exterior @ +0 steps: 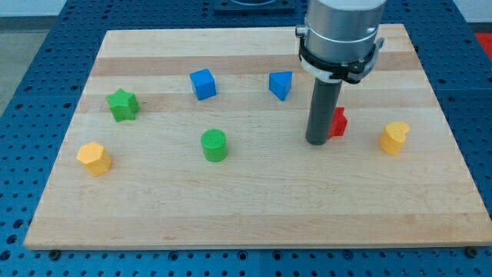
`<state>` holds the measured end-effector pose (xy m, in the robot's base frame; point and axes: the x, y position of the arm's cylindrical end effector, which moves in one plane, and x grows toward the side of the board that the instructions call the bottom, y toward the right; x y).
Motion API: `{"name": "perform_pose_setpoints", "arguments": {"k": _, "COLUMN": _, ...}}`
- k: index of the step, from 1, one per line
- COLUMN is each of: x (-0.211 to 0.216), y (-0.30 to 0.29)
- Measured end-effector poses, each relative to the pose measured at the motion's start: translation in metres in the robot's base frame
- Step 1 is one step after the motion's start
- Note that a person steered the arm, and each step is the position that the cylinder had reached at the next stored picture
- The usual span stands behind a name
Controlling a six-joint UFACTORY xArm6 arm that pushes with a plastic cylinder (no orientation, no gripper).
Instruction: Push the red star into the red circle
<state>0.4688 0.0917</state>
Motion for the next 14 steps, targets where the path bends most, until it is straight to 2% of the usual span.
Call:
{"name": "perform_pose_setpoints", "arguments": {"k": 2, "x": -0.065, "y": 0.004}}
{"name": "perform_pose_setpoints", "arguments": {"k": 3, "x": -0.044, "y": 0.0}}
{"name": "perform_pose_setpoints", "arguments": {"k": 4, "x": -0.005, "y": 0.005}}
{"name": "perform_pose_setpoints", "arguments": {"k": 5, "x": 0.0, "y": 0.025}}
{"name": "perform_pose_setpoints", "arguments": {"k": 7, "x": -0.074, "y": 0.022}}
{"name": "perform_pose_setpoints", "arguments": {"k": 12, "x": -0.07, "y": 0.072}}
{"name": "perform_pose_setpoints", "arguments": {"k": 14, "x": -0.115, "y": 0.036}}
